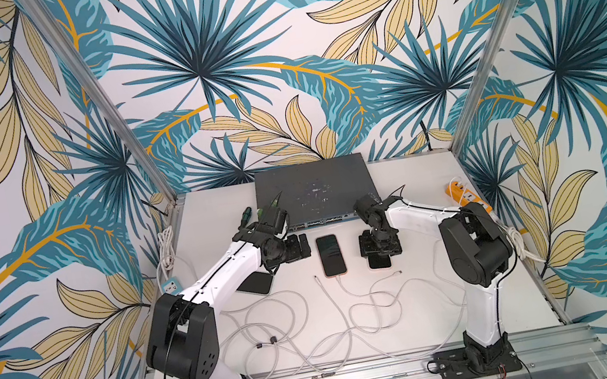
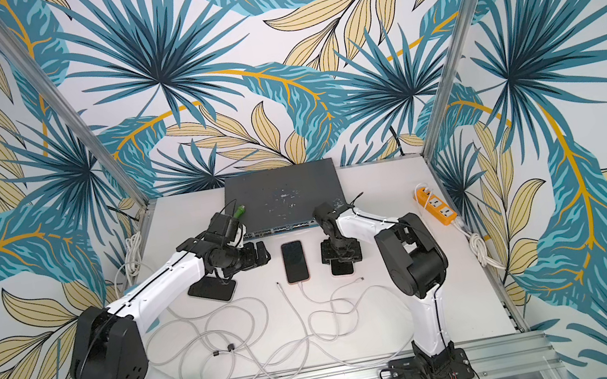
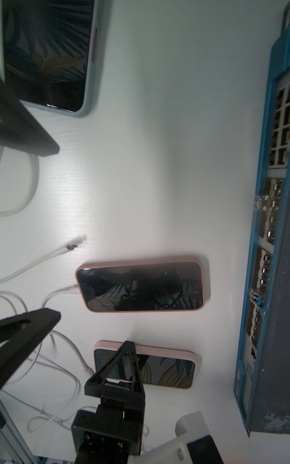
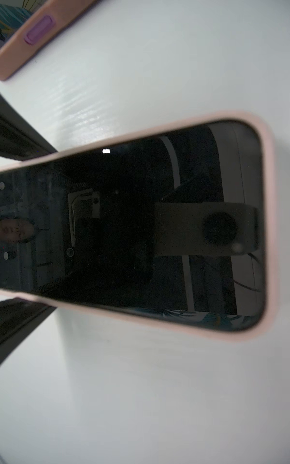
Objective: Plug the charging cable into the phone
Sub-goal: Pick up the phone at the center of the board.
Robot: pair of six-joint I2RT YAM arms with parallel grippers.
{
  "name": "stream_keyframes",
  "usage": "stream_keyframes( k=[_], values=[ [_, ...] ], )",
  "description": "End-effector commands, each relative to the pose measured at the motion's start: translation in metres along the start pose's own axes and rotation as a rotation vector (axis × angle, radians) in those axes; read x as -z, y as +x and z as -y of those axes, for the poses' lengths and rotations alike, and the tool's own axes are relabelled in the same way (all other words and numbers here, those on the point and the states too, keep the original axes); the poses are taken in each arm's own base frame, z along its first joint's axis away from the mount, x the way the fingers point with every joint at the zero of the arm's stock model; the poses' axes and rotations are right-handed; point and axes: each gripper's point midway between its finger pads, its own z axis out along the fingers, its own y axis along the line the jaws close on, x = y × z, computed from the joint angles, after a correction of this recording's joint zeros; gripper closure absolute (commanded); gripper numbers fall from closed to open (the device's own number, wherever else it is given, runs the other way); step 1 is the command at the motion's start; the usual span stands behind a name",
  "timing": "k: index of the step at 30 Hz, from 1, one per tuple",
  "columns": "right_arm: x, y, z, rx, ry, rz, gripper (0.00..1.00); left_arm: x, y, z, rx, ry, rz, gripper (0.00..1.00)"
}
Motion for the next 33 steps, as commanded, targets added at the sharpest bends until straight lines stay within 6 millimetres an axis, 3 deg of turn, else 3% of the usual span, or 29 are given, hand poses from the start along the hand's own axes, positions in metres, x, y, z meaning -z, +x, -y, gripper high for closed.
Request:
stream_keyframes(
  k=[1,5,8,11,14,18,25,33],
  values=[
    [0.016,-0.016,-0.006,0.057,-0.043,0.127,0.37,0.002,-0.002,0.025,-0.025,0.144,0.005,0.04],
    [0.069,-0.036,-0.018,0.169,-0.148,0.330,0.39,0.014,-0.009,0.055,-0.043,0.298,0.022,0.08],
    [0.105,-0.035,-0.027,0.236,-0.257,0.468,0.38,0.028,-0.018,0.080,-0.050,0.431,0.047,0.12],
    [0.126,-0.025,-0.034,0.292,-0.353,0.542,0.38,0.046,-0.027,0.109,-0.056,0.582,0.076,0.14],
    [0.139,-0.013,-0.043,0.331,-0.435,0.567,0.38,0.060,-0.033,0.130,-0.078,0.664,0.106,0.14],
    [0.154,0.001,-0.062,0.388,-0.544,0.592,0.38,0.064,-0.036,0.149,-0.126,0.676,0.132,0.14],
    [0.175,0.005,-0.077,0.404,-0.639,0.629,0.38,0.048,-0.045,0.156,-0.123,0.661,0.135,0.18],
    [0.180,0.008,-0.085,0.411,-0.674,0.594,0.38,0.020,-0.035,0.168,-0.153,0.635,0.087,0.23]
  ],
)
